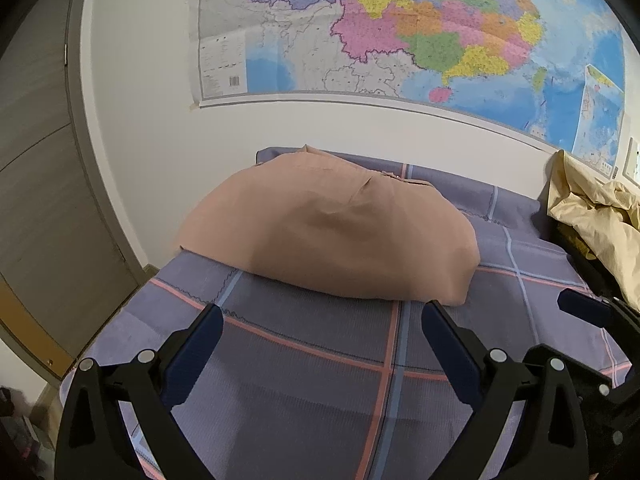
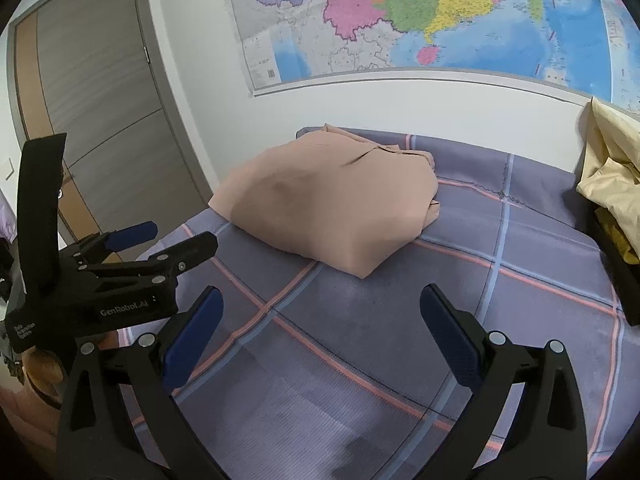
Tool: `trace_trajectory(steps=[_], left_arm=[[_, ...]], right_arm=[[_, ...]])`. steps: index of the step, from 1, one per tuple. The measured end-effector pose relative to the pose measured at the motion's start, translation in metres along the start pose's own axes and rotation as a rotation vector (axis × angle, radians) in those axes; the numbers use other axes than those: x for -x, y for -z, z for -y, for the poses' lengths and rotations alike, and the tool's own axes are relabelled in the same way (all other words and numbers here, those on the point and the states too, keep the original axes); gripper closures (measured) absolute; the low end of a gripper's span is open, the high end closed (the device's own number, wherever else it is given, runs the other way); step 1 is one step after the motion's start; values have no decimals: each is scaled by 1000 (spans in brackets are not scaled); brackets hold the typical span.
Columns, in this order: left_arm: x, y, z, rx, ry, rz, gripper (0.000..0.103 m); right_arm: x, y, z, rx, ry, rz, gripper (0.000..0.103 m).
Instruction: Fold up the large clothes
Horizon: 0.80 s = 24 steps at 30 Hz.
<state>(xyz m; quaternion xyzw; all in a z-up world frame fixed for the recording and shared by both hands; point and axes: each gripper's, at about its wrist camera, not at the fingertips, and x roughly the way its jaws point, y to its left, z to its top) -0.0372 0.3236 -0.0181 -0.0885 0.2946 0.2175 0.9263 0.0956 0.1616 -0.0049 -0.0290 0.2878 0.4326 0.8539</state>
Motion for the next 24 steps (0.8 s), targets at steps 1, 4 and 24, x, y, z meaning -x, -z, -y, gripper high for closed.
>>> trace_trajectory(steps=[1,4,24], left_arm=[[0,1,-1,3,2,-2,7],[2,3,-1,9,3,-2,7],[11,7,3,-1,1,7,7]], right_arm=[[1,0,0,0,0,1,6],[5,2,-1,0,-1,5,6],[15,3,-7,6,-5,18,6]])
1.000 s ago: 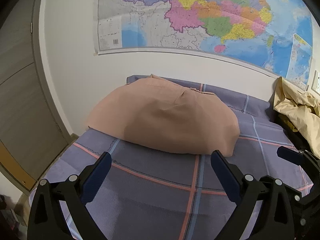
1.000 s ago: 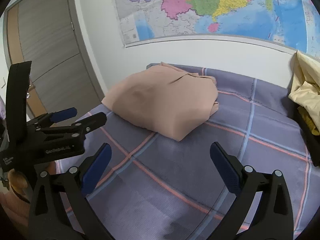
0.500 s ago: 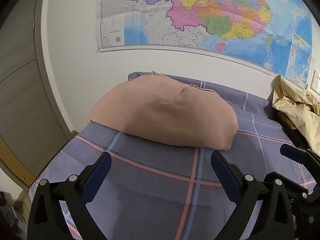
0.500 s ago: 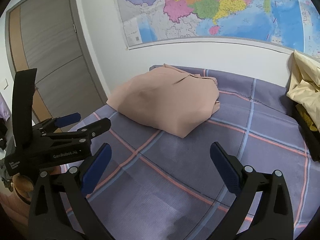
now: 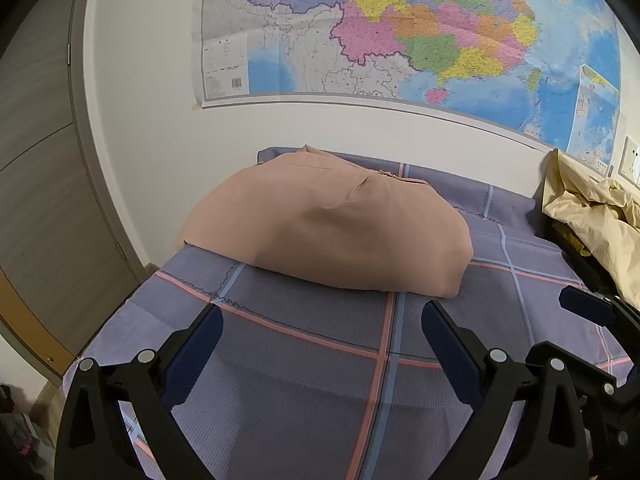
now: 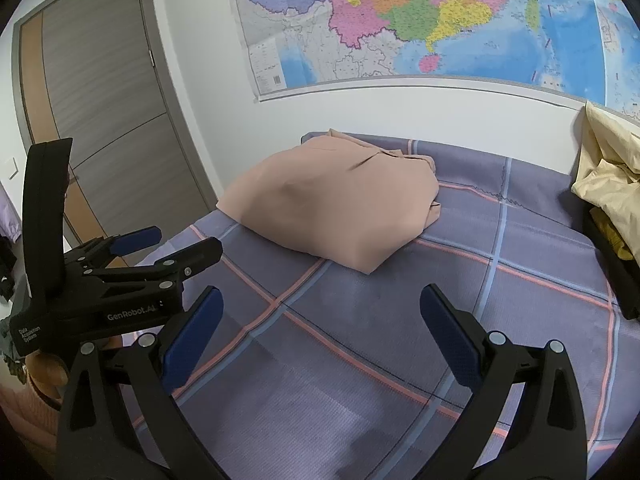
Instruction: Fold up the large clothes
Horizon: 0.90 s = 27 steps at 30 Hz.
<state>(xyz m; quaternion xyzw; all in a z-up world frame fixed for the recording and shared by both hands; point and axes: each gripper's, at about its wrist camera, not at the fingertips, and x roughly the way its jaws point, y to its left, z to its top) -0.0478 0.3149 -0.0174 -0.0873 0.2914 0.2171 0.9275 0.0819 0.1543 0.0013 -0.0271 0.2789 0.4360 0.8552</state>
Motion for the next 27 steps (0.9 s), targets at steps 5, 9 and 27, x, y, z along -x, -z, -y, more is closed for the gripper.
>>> trace_trajectory(steps=[5,9,27], left_arm=[[1,0,1,-6,0,3,7],[2,0,2,-12,-5,5,7],[0,4,6,-15,-3,-7,7]], right_arm=[[0,0,0,-2,0,-1,6],[0,0,0,-5,0,-6,6],[-1,3,4,-21,-3,-11,6]])
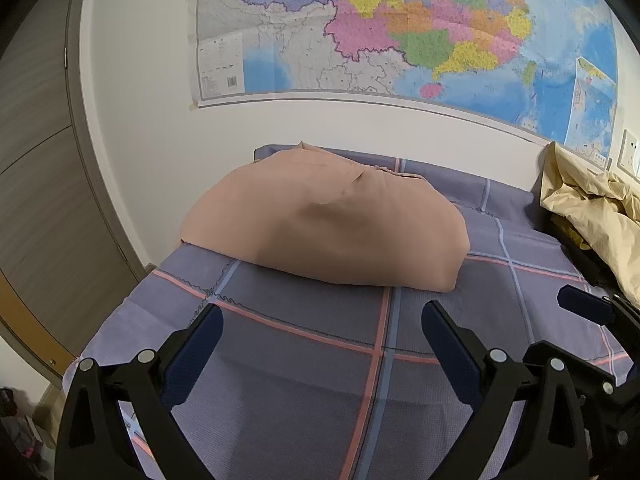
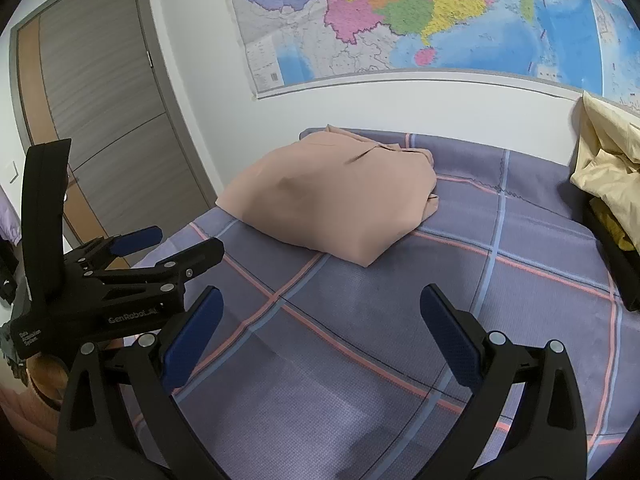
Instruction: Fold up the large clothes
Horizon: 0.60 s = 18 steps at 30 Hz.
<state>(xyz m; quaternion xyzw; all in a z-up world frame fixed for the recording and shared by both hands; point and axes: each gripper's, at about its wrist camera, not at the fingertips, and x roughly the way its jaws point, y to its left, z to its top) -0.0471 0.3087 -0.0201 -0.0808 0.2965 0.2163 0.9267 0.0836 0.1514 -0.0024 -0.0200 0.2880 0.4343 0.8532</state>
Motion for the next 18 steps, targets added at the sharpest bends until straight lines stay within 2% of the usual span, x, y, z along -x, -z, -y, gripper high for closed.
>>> trace_trajectory(steps=[18], left_arm=[[-2,5,4,-1,2,-10,7]], right_arm=[[1,1,1,-9,-4,-4,6]])
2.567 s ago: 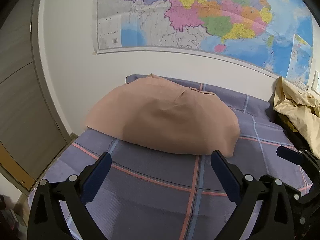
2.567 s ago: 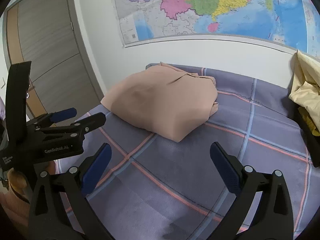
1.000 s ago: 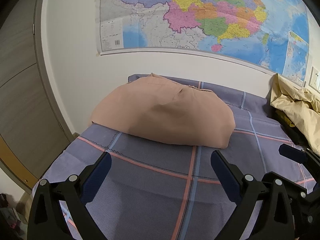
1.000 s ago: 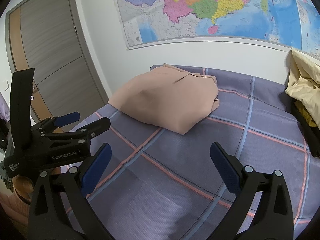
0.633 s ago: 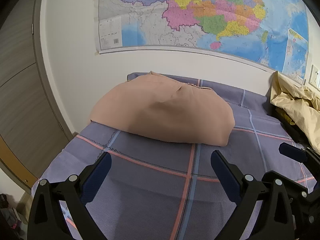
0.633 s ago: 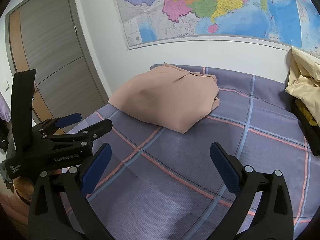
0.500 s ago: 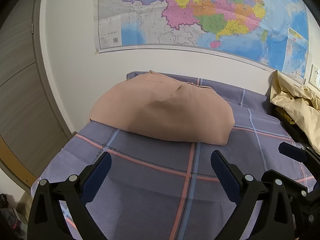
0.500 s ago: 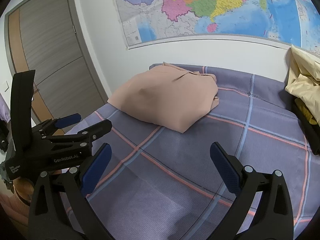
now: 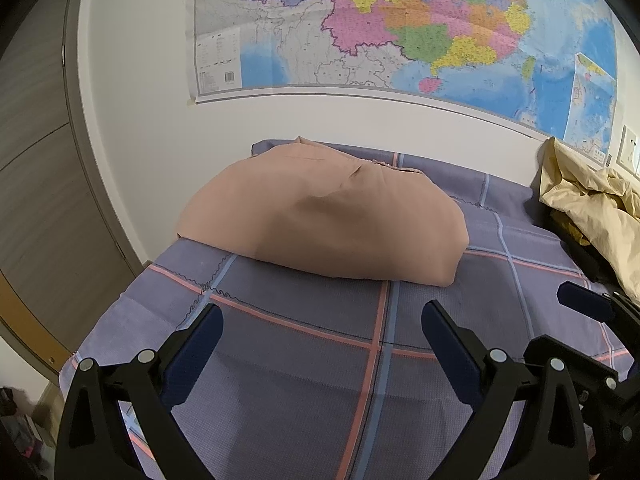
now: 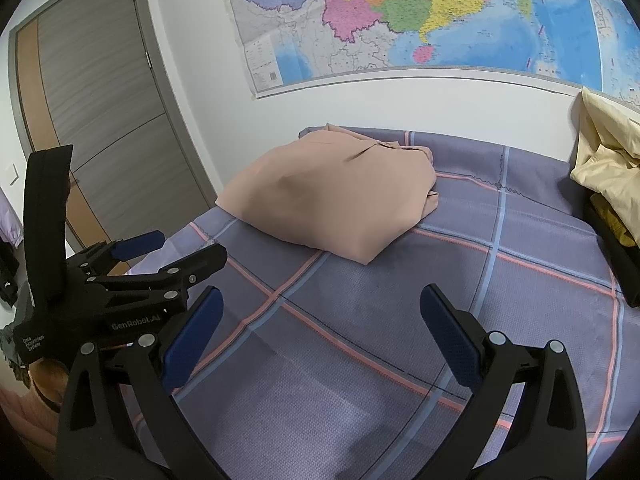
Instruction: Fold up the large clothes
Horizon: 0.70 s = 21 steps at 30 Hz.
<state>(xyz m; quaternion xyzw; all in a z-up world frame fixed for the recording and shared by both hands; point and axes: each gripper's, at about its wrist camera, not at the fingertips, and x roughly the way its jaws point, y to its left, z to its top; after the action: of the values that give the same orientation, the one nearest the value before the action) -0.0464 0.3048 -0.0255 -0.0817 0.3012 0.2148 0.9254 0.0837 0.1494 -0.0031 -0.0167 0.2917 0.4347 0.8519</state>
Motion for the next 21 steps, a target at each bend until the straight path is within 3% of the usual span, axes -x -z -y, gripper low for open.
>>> trace_trajectory(steps=[21], left_arm=[[6,0,1,-3,30,29,7]], right_arm=[[3,-1,-2,0,1,11,6]])
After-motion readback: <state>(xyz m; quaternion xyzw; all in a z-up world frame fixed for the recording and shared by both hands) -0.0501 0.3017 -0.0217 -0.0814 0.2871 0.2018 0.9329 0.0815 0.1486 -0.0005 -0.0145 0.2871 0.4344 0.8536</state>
